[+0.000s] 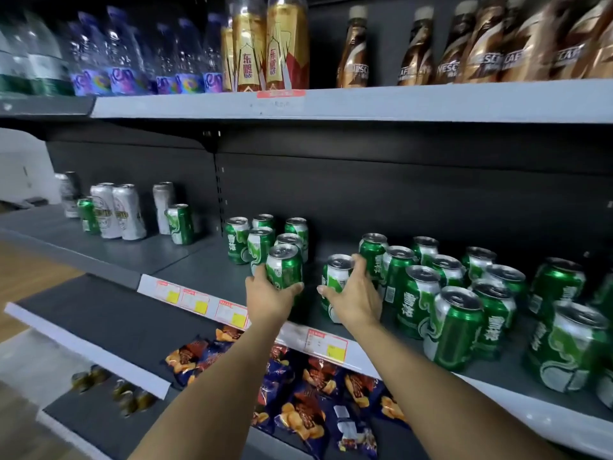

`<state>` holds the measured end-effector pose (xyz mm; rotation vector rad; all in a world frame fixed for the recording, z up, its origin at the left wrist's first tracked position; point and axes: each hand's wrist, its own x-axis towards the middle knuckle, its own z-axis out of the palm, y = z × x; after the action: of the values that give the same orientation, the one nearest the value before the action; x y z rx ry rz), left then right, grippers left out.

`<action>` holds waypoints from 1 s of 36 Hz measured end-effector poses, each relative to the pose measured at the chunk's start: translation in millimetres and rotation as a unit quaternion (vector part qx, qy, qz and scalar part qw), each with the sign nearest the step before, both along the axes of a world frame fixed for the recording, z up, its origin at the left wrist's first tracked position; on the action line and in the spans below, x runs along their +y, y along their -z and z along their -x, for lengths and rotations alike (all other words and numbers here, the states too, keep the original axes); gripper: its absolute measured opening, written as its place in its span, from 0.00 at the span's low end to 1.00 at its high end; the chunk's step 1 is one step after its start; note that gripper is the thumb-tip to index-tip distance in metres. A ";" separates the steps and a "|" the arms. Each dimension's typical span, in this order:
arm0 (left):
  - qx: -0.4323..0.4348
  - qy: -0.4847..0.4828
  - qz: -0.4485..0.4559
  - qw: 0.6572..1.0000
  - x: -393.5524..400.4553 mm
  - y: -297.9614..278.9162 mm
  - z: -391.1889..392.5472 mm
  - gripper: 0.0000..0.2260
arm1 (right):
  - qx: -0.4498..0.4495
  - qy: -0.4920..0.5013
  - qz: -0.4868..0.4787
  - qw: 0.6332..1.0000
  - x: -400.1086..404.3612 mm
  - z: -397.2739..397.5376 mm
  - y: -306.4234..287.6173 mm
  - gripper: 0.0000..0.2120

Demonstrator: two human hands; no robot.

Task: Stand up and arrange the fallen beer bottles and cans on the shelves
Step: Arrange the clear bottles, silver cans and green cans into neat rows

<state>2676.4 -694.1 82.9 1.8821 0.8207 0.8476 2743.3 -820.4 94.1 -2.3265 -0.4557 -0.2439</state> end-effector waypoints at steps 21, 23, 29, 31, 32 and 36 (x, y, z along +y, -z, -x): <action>0.025 0.133 -0.008 0.991 46.6 21.2 -21.8 0.35 | 0.009 0.081 0.020 0.996 29.6 1.9 4.1 0.48; 0.031 0.144 0.004 0.989 47.7 20.7 -19.7 0.35 | 0.003 0.091 0.036 0.995 25.1 10.1 3.7 0.48; 0.039 0.139 -0.002 0.990 52.2 20.5 12.0 0.31 | -0.113 0.106 0.081 0.985 10.8 42.4 11.0 0.38; 0.058 0.123 -0.020 0.991 58.1 20.9 29.1 0.29 | -0.146 0.080 0.087 0.982 12.6 50.2 12.4 0.33; 0.070 0.117 -0.029 0.990 62.0 21.7 38.6 0.29 | -0.153 0.063 0.092 0.982 15.5 54.0 13.2 0.32; 0.118 0.070 -0.034 0.990 83.8 25.2 82.6 0.28 | -0.158 0.015 0.089 0.983 39.9 75.3 22.1 0.28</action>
<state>2593.8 -610.3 57.6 2.1016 0.7998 0.5795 2668.1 -780.5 72.0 -2.4792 -0.6196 -0.6147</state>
